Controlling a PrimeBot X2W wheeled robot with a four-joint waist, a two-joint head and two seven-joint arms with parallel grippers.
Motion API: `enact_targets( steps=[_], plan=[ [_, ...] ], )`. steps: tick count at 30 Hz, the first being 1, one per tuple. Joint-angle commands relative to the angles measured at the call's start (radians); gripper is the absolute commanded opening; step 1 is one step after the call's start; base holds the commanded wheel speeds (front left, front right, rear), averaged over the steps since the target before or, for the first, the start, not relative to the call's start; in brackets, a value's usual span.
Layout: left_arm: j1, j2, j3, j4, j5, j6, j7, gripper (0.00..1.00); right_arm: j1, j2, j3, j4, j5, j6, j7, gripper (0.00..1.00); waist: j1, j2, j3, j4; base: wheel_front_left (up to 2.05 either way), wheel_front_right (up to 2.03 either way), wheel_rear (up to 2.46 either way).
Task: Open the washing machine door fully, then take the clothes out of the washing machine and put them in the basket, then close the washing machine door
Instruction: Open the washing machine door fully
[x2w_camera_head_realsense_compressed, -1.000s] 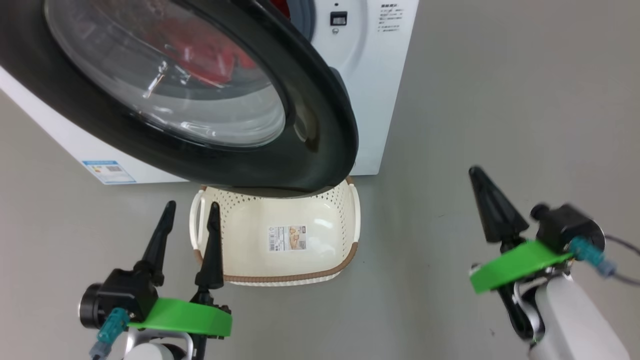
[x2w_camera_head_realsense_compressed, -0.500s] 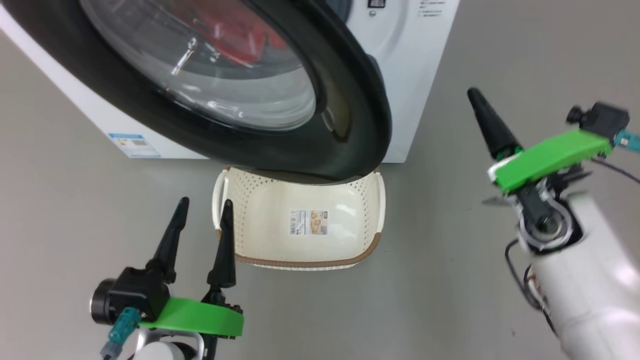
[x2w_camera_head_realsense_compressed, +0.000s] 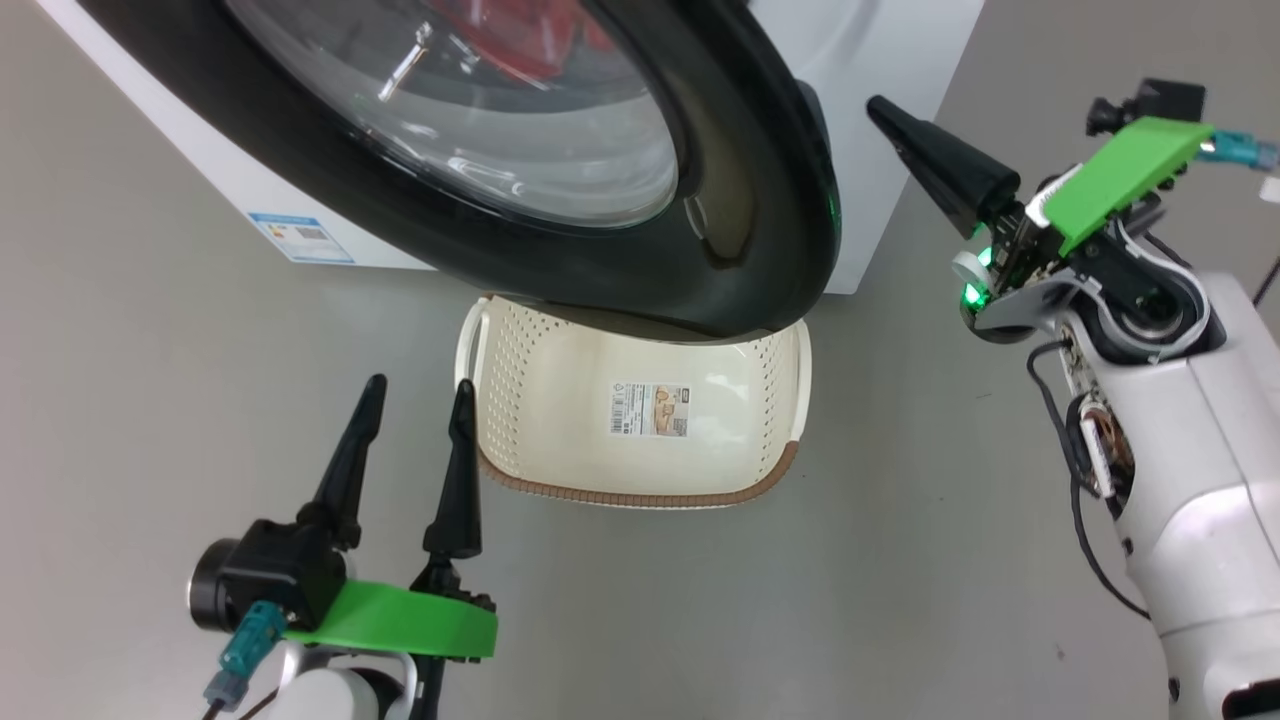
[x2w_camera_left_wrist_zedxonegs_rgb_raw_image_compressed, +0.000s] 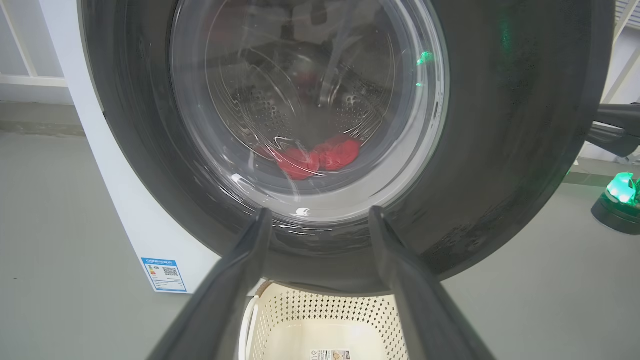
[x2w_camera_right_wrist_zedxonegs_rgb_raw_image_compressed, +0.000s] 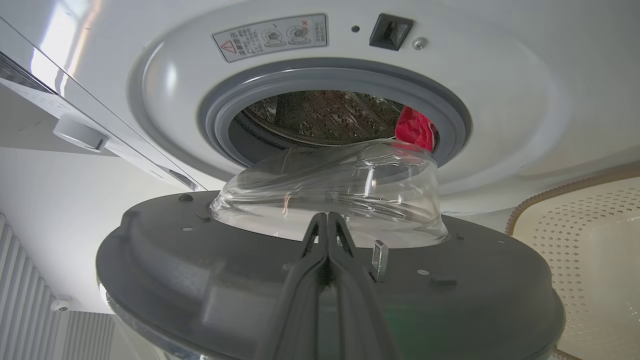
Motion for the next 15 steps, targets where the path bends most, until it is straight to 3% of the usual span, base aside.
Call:
enact_targets(
  steps=[1, 8, 15],
  plan=[
    [-0.027, 0.016, 0.024, -0.028, -0.009, 0.006, -0.008, 1.0, -0.047, 0.012, 0.011, -0.005, 0.023, 0.005, 0.045, 0.0, 0.0, -0.0001, 0.008, 0.007, 0.0, 0.0, 0.0],
    [-0.037, 0.016, 0.014, -0.027, -0.017, 0.01, -0.008, 1.0, -0.112, 0.008, 0.041, 0.054, 0.067, 0.005, 0.208, 0.0, 0.0, -0.0001, 0.025, 0.021, 0.0, 0.0, 0.0],
    [-0.043, 0.016, 0.009, -0.022, -0.017, 0.01, -0.008, 1.0, -0.125, 0.002, 0.047, 0.05, 0.072, 0.005, 0.266, 0.0, 0.0, -0.0001, 0.032, 0.029, 0.0, 0.0, 0.0]
  ],
)
